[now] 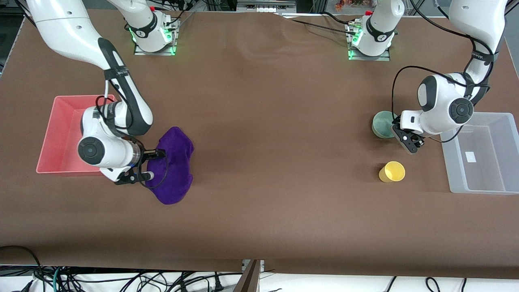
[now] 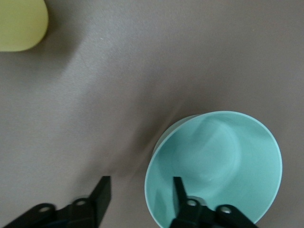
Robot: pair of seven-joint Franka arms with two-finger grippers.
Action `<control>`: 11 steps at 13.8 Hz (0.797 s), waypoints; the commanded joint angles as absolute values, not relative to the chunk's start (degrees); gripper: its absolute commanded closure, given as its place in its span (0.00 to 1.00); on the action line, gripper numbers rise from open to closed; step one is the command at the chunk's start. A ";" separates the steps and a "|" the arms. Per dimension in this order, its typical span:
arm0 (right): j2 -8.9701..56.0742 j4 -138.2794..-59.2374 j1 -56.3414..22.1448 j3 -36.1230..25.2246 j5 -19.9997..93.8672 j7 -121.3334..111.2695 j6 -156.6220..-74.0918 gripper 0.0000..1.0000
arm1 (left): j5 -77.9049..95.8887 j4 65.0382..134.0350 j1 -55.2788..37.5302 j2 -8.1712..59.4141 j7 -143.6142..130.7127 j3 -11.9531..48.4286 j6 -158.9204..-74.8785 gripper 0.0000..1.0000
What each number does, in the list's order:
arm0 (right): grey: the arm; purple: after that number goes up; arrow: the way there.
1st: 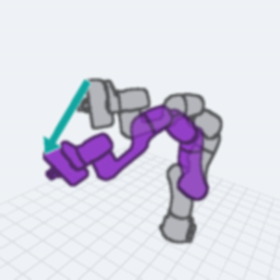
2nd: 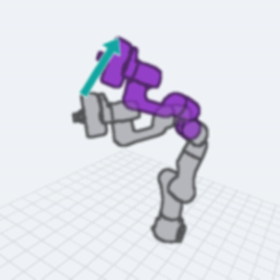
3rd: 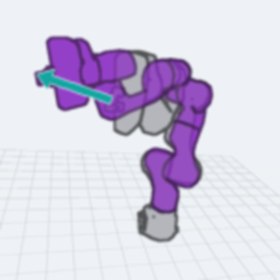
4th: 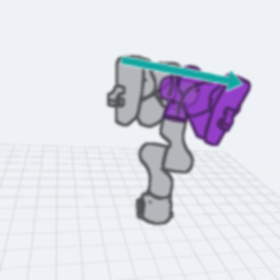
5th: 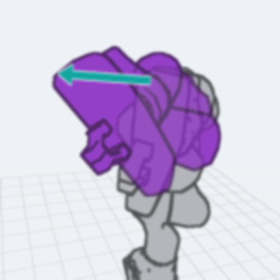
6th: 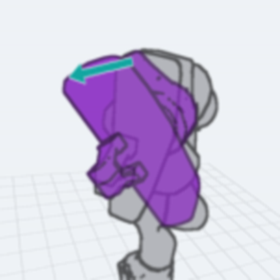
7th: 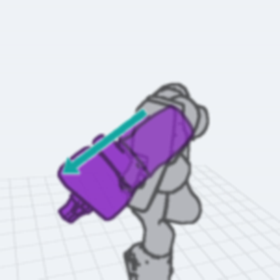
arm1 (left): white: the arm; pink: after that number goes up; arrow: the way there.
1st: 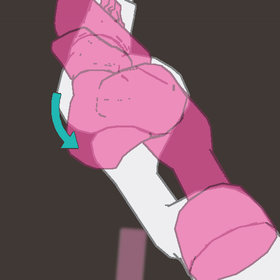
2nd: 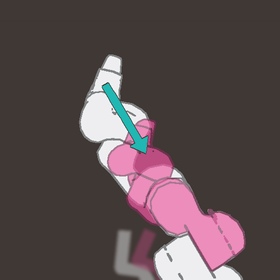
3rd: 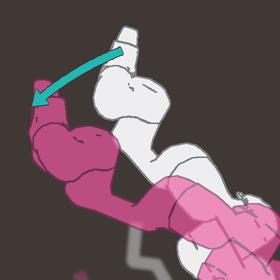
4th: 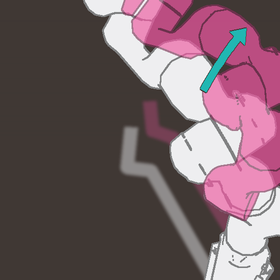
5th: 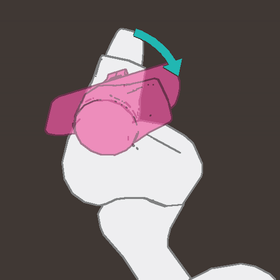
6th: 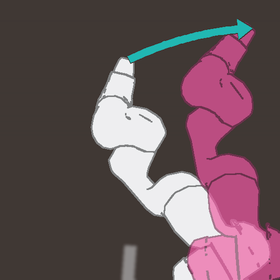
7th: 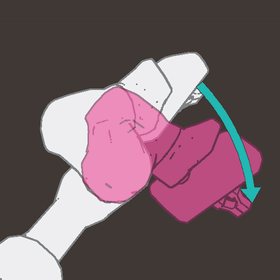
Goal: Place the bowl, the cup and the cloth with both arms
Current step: 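Carry the bowl into the clear box while the right gripper drops the cloth in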
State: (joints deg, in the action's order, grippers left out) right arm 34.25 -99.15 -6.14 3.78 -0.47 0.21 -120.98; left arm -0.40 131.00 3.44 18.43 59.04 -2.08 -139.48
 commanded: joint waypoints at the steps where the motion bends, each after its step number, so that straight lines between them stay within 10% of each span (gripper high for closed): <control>1: 33.13 -105.54 -5.89 4.22 -0.70 1.75 -127.07 0.00 | -0.97 130.69 3.78 20.83 60.29 -1.93 -140.54 0.86; 4: 33.84 -107.93 -5.89 4.22 -0.70 2.11 -130.78 0.08 | -1.05 130.43 4.04 20.39 60.73 -1.93 -140.45 1.00; 7: 34.19 -107.84 -5.89 4.31 -0.70 2.20 -130.69 1.00 | -1.05 129.90 4.13 18.20 61.00 -1.85 -139.40 1.00; 11: 33.84 -105.83 -5.89 4.31 -0.70 1.59 -129.73 1.00 | -1.05 121.76 6.06 16.52 62.84 -1.76 -128.27 1.00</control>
State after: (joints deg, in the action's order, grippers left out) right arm 34.51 -106.53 -6.14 3.98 -0.45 1.43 -130.01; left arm -0.41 126.53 4.50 17.74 60.90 -2.09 -134.77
